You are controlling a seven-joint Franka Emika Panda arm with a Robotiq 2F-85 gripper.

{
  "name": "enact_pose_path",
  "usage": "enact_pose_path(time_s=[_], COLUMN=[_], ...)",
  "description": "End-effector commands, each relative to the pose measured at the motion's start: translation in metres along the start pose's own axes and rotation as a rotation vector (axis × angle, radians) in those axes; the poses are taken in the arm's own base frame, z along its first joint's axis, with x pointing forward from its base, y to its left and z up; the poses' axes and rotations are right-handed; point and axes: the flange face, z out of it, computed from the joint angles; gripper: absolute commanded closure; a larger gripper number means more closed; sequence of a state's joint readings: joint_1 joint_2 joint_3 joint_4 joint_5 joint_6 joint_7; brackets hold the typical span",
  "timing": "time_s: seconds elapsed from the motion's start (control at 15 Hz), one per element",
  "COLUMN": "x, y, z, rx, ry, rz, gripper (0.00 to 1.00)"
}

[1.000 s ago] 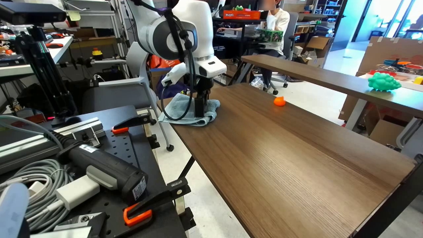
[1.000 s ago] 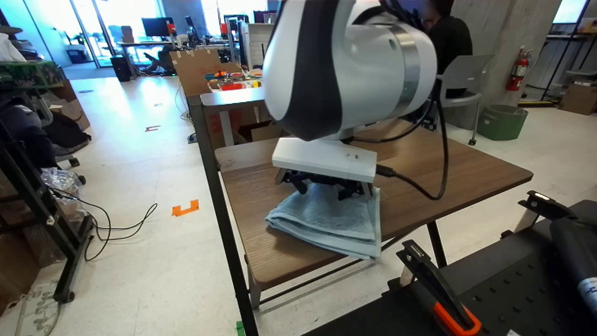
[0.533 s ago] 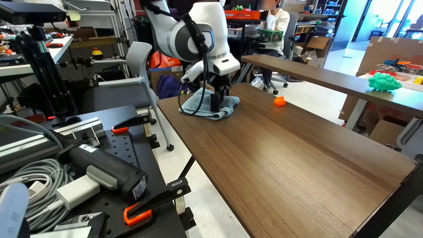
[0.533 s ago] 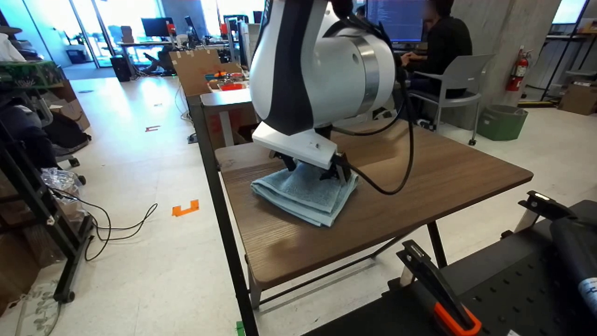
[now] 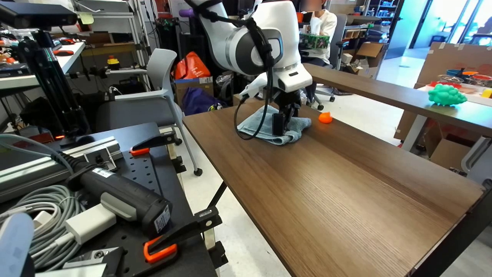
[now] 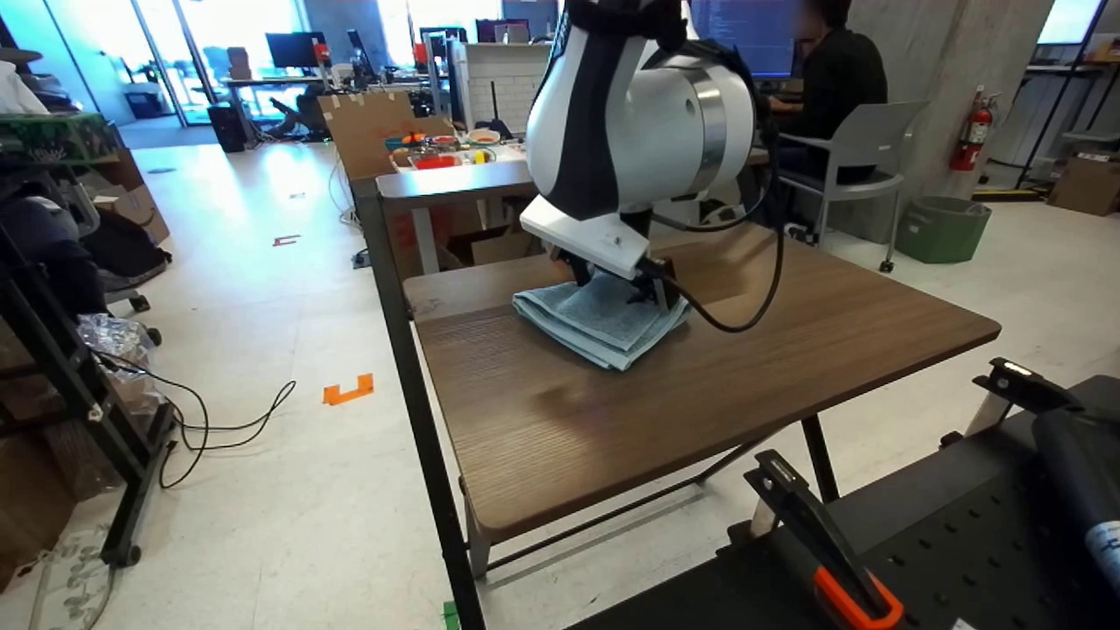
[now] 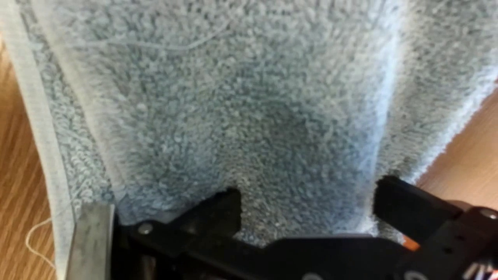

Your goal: Wipe the table

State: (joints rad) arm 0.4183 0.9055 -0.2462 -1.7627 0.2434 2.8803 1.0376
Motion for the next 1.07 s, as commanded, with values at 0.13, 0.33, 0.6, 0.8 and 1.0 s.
enact_pose_path(time_s=[0.13,0.33,0.6,0.8,1.0], x=[-0.003,-0.019,-0.046,-0.059,-0.048], y=[-0.005,-0.032,-0.068,-0.088,-0.095], z=[0.008,0.017,0.016,0.018,0.024], rx=[0.064,0.194,0.334,0.388,0.406], ry=[0.002,0.054,0.089,0.112,0.146], rz=[0.031,0.14,0.25,0.294,0.344], gripper=[0.0,0.0,0.0,0.0,0.0])
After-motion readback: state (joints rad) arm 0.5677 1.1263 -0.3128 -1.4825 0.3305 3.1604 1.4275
